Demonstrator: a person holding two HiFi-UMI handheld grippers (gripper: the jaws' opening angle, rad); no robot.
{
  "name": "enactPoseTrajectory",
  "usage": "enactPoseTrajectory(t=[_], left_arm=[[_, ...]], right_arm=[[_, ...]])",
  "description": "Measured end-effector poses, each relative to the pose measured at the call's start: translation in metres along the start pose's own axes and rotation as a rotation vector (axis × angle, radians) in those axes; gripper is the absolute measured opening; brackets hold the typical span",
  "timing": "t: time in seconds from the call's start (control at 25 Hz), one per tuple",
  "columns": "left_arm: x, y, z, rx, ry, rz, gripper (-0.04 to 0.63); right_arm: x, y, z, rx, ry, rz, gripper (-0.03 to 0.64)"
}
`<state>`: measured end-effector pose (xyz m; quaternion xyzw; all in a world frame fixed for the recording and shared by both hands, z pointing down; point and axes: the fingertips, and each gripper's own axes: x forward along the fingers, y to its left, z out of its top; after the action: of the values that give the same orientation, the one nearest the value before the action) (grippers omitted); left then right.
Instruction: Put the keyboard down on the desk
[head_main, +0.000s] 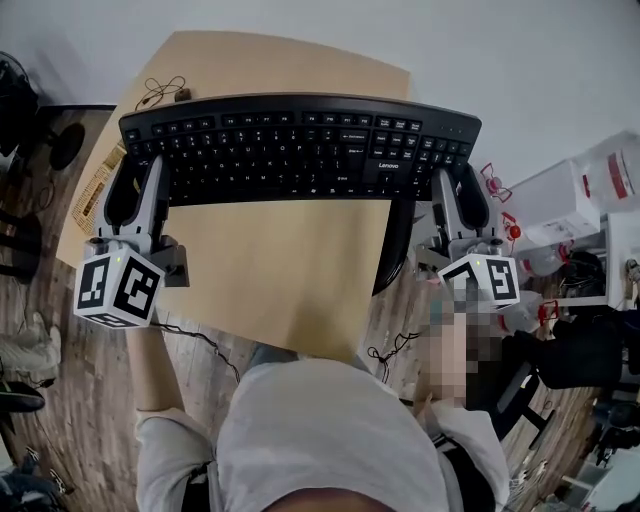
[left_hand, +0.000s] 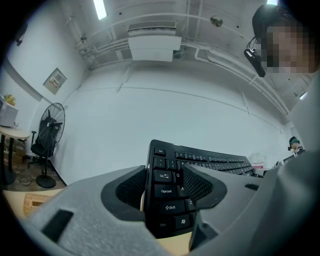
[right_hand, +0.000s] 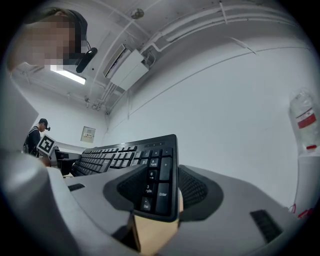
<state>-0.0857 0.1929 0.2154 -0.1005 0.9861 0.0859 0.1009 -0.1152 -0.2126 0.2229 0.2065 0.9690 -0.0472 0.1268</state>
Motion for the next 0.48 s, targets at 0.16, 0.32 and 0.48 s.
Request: enactPoseTrajectory(t=[0.16, 0.32, 0.48], left_arm=[[0.014, 0.013, 0.000, 0.031, -0.027, 0.035, 0.233], [0.072, 0.065, -0.041, 0.020, 0.112, 0.018, 0.233], [0.148, 0.111, -0.114, -0.064, 0.326, -0.107, 0.233]], right_arm=[[0.034, -0.004, -0.014, 0.018, -0.024, 0.041, 0.183], [0.083, 0.000, -0.076, 0.081, 0.092, -0.027, 0.183], [0.095, 0.004, -0.133, 0.104, 0.270, -0.221, 0.183]])
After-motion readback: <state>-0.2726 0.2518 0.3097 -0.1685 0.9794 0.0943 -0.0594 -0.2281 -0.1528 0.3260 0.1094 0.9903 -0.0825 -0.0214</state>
